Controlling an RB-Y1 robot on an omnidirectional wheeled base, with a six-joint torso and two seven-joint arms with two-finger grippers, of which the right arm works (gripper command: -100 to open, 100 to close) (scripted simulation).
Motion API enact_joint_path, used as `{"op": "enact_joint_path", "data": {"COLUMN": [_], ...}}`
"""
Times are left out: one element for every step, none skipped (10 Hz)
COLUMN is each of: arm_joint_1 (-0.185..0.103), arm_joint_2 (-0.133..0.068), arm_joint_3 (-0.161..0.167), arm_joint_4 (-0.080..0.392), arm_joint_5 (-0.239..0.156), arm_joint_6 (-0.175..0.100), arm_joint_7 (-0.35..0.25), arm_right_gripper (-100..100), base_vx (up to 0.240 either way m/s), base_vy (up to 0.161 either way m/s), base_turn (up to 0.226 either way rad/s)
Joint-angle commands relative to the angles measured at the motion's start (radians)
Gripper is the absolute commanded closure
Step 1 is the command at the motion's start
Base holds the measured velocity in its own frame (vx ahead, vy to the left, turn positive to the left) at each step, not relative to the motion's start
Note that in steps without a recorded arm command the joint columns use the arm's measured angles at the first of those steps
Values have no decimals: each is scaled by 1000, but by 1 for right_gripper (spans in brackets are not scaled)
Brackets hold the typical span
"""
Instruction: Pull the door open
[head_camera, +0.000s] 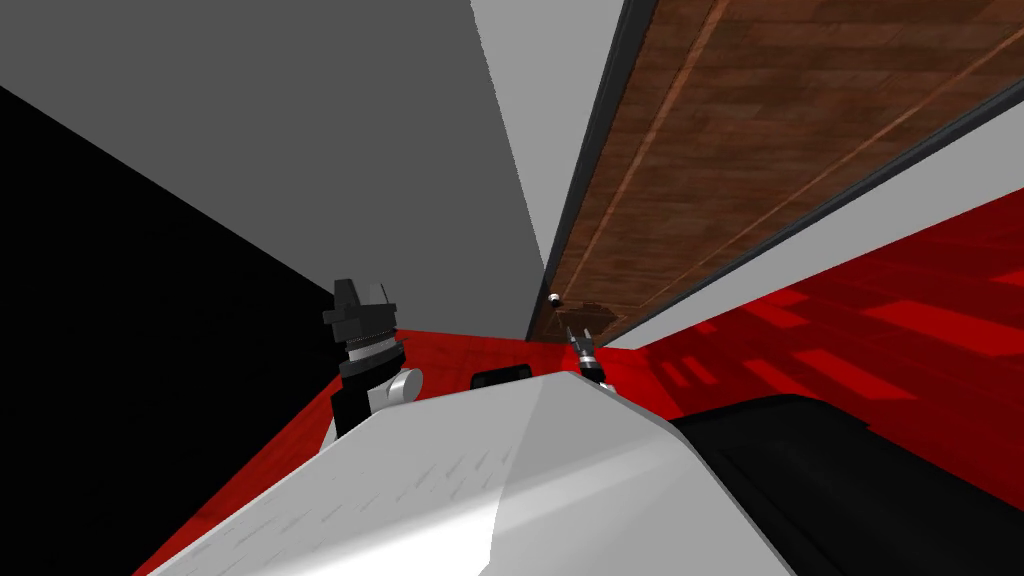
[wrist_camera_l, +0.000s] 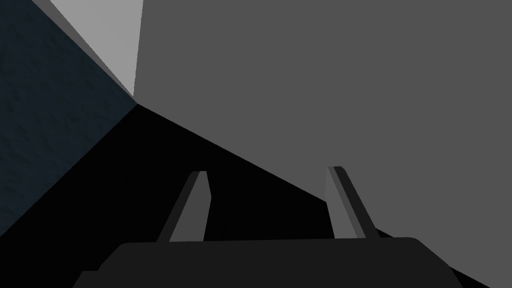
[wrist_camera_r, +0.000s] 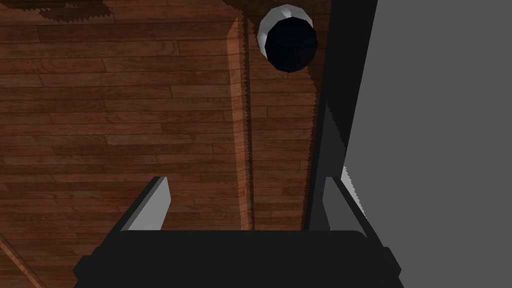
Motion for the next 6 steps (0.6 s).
{"op": "enact_joint_path", "data": {"arm_joint_1": [-6, -10, -13, -15, -17, -14], "arm_joint_2": [14, 26, 37, 43, 53, 51], "arm_joint_3": [-21, -36, -49, -56, -65, -56], "arm_joint_4": [32, 58, 81, 92, 107, 85], "arm_joint_5": [19, 31, 42, 47, 54, 52], "arm_joint_6": [-12, -23, -34, -39, -46, -33], "arm_joint_7": [25, 44, 61, 68, 79, 69], "arm_right_gripper": [-100, -100, -100, -100, -100, -100], "base_vx": [135, 157, 163, 128, 103, 46], "base_vy": [28, 8, -27, -19, 7, 4], "base_turn": [91, 91, 85, 74, 65, 11]}}
